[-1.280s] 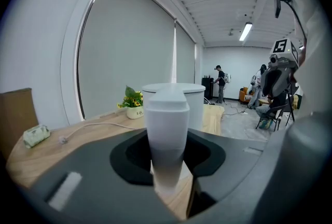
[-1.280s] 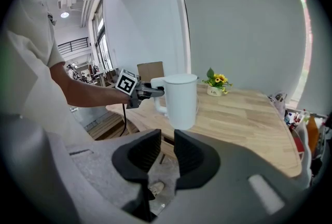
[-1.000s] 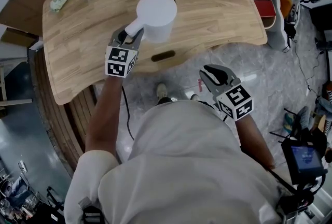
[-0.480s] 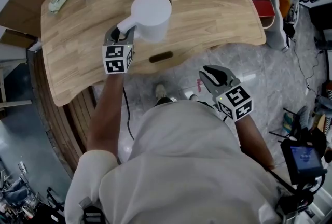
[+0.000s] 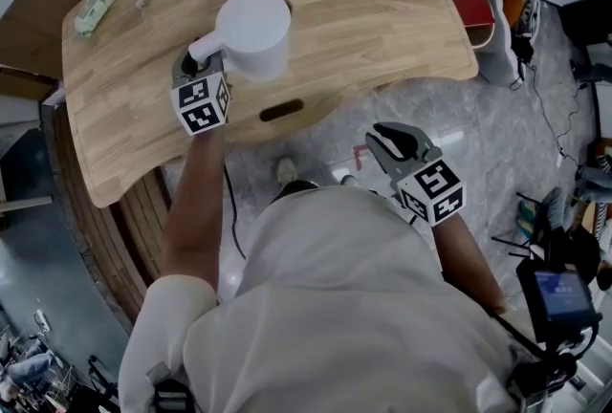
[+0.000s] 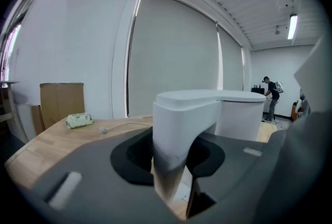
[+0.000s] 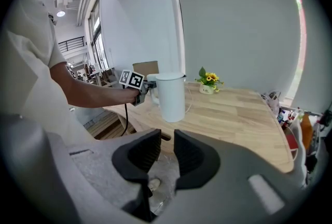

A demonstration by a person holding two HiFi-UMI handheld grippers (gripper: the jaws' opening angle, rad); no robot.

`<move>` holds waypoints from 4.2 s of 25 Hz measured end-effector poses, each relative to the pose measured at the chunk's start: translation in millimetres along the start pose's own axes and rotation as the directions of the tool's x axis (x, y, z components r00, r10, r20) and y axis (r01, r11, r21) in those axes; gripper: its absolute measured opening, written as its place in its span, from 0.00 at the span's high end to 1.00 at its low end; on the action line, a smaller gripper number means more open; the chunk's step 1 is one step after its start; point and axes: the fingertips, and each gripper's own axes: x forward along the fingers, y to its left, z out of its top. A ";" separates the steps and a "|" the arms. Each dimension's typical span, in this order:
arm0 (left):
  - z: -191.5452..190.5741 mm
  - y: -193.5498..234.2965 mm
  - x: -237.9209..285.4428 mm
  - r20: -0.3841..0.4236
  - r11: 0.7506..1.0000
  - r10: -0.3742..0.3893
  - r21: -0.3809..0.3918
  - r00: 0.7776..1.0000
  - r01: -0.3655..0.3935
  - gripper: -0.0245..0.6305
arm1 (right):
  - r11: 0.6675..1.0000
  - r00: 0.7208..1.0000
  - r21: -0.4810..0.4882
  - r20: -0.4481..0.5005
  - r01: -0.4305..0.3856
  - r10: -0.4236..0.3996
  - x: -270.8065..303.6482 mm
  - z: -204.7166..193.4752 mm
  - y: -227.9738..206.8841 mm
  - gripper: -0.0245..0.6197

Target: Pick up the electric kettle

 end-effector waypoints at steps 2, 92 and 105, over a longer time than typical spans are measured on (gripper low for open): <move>1.6 1.8 6.9 0.017 0.999 0.032 -0.032 0.999 -0.031 0.75 | 1.000 1.000 0.004 -0.003 0.006 -0.006 -4.3 -1.4 -7.2 0.86; 111.0 -123.0 -318.4 0.103 0.912 0.369 -0.229 0.924 -0.339 0.85 | 0.874 0.914 -0.268 -0.126 -0.405 0.386 -80.4 -57.6 -6.3 0.96; 111.2 -138.5 -338.0 0.107 0.908 0.387 -0.220 0.916 -0.358 0.85 | 0.857 0.897 -0.274 -0.212 -0.436 0.388 -80.6 -74.8 -4.9 0.96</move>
